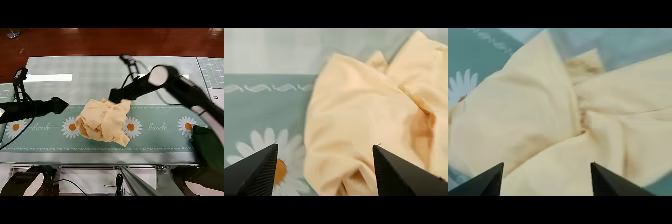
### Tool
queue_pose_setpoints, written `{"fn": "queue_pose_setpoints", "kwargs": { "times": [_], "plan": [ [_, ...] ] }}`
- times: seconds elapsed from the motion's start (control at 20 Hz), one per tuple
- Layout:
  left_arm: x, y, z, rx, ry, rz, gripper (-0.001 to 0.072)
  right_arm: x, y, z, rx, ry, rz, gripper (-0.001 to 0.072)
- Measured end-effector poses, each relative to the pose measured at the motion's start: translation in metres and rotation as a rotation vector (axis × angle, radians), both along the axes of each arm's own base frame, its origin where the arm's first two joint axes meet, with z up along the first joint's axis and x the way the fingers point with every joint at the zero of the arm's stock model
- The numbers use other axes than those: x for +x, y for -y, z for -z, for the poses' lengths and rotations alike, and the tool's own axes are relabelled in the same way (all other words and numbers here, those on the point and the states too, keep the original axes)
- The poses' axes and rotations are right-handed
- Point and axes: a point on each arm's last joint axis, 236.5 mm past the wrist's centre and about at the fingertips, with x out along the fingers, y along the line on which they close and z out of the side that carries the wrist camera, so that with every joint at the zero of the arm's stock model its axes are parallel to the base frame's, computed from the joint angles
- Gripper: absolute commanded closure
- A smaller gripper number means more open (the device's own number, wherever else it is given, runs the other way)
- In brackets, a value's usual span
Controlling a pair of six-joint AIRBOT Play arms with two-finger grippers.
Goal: Fold the shirts.
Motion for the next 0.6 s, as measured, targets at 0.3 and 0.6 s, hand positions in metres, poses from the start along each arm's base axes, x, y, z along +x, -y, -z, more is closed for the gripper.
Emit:
{"fn": "queue_pose_setpoints", "kwargs": {
  "times": [0.3,0.6],
  "plan": [
    [-0.077,0.068,0.029,-0.102,-0.268,0.304,0.0007,0.033,0.207,-0.030,-0.146,0.037,0.398,0.0096],
    [-0.106,0.168,0.072,-0.222,-0.407,0.543,0.0007,-0.031,0.261,0.036,-0.167,-0.135,0.533,0.0096]
  ]
}}
